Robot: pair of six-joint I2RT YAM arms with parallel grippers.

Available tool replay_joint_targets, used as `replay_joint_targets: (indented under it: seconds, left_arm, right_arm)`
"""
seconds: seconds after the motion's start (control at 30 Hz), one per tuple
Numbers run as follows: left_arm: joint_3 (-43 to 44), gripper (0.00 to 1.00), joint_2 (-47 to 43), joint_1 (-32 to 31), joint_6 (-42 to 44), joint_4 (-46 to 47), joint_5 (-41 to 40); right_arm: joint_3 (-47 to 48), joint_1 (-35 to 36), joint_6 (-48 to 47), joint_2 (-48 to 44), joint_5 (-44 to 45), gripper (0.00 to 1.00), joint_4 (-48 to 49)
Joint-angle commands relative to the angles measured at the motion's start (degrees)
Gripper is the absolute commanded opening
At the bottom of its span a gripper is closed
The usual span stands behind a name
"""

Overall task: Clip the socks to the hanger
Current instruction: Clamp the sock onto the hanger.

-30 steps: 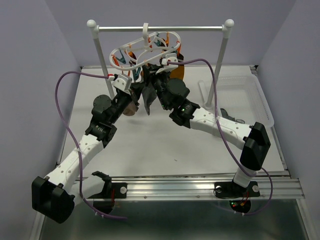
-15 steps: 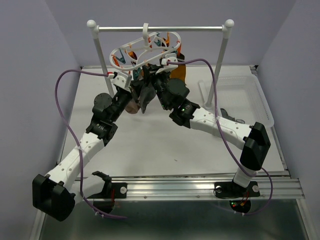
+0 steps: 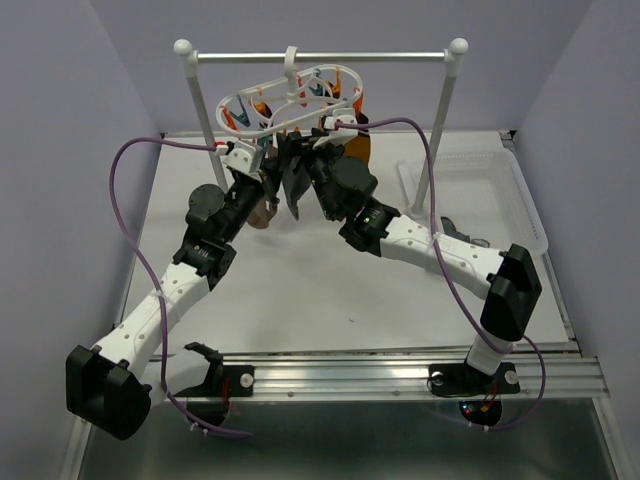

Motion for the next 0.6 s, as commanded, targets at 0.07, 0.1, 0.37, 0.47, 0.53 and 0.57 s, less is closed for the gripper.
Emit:
replay_joint_targets:
  seconds: [0.07, 0.1, 0.37, 0.47, 0.53, 0.57]
  left_arm:
    - [2.56, 0.01, -0.43, -0.52, -1.70, 4.46, -1.36]
    - [2.47, 0.05, -0.70, -0.52, -2.14, 4.46, -1.80]
    - [0.28, 0.68, -3.24, -0.52, -4.69, 4.11, -3.48]
    - [-1.31, 0.74, -5.44, -0.61, -6.00, 4.11, -3.04]
    - [-1.75, 0.91, -7.20, -0.61, -6.89, 2.98, -2.60]
    - [-2.01, 0.94, -7.81, -0.61, -7.32, 2.45, -2.43]
  right_arm:
    - [-1.71, 0.44, 1.09, -5.11, 0.70, 0.83, 1.10]
    - [-2.50, 0.44, 1.26, -5.46, 0.69, 0.85, 0.93]
    - [-6.98, 0.44, 1.26, -10.82, -0.44, 1.00, -1.79]
    - [-7.95, 0.44, 0.04, -13.37, -1.94, 1.00, -5.74]
    - [-8.66, 0.44, -0.67, -14.95, -1.86, 1.00, -9.69]
    - [-9.35, 0.44, -0.76, -15.48, -0.38, 1.00, -10.84]
